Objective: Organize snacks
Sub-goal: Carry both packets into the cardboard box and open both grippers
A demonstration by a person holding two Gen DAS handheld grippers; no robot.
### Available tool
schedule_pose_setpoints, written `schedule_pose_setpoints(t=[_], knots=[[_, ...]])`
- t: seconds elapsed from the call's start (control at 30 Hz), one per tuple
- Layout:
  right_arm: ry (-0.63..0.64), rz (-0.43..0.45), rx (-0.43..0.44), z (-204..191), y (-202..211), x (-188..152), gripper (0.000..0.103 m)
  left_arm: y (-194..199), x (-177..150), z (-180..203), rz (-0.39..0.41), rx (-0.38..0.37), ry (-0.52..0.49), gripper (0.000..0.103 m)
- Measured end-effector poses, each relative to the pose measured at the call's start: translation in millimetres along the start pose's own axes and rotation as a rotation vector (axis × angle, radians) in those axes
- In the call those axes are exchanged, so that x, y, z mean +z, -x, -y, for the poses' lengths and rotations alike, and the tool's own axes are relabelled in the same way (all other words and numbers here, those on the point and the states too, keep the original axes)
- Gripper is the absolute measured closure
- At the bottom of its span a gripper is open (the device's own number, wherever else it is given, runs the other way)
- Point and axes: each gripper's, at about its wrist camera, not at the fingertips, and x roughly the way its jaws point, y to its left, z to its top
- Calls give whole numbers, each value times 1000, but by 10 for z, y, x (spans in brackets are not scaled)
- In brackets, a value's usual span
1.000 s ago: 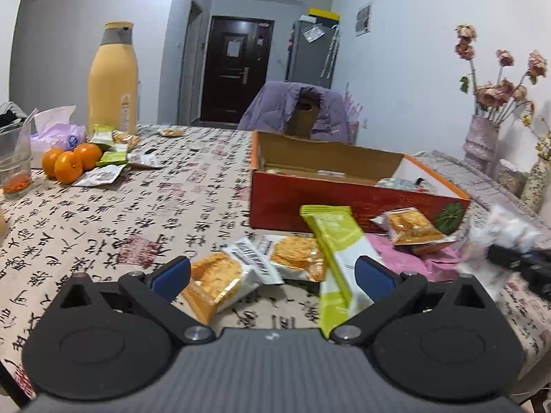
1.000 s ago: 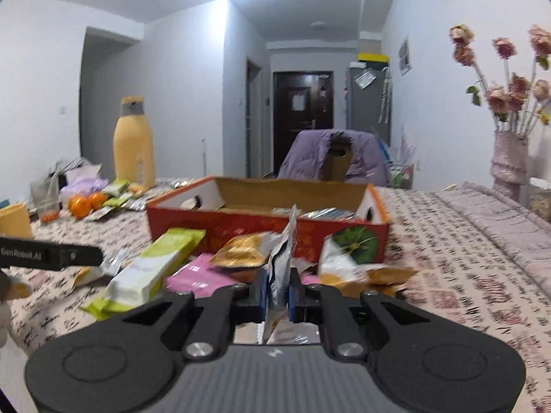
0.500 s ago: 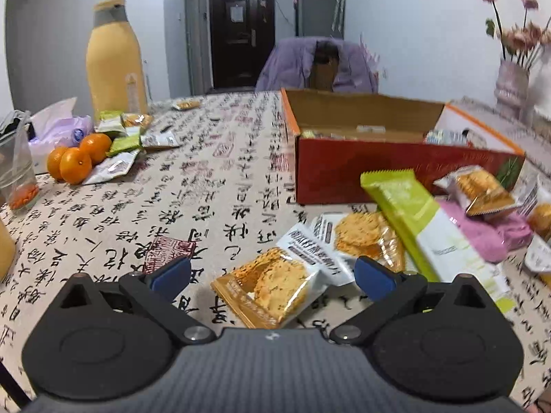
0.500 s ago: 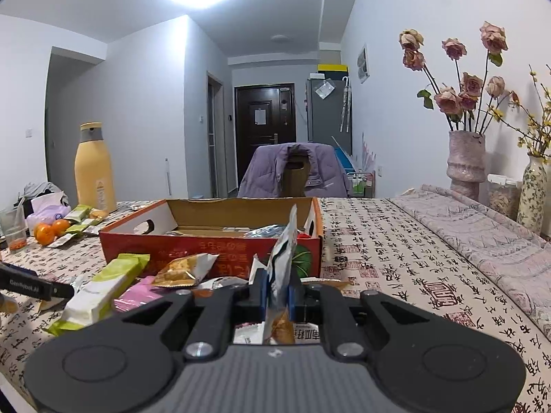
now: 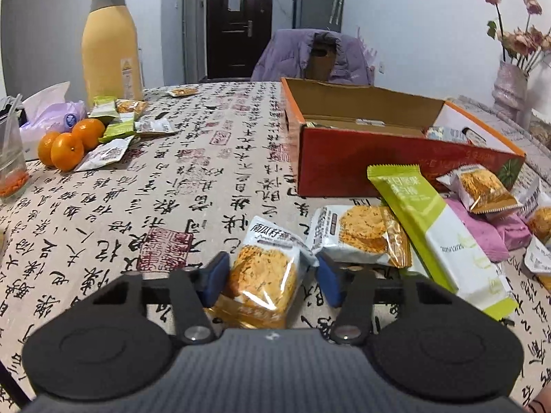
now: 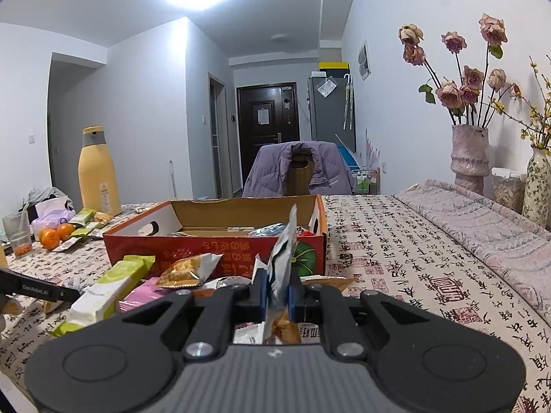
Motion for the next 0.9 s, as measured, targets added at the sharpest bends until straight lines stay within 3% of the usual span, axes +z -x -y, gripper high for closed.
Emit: schedule_pose_setpoints(t=[0.1,0.53,0.9], knots=[[-3,4,7,-3,7,9,92,59,30,7,17,-5,10,59],[-14,52,35,12,-17,156,92,393,399,167,165,3,15,59],[8,113,67,-46,-287,587,92,381,886,495,246,-39,-22,59]])
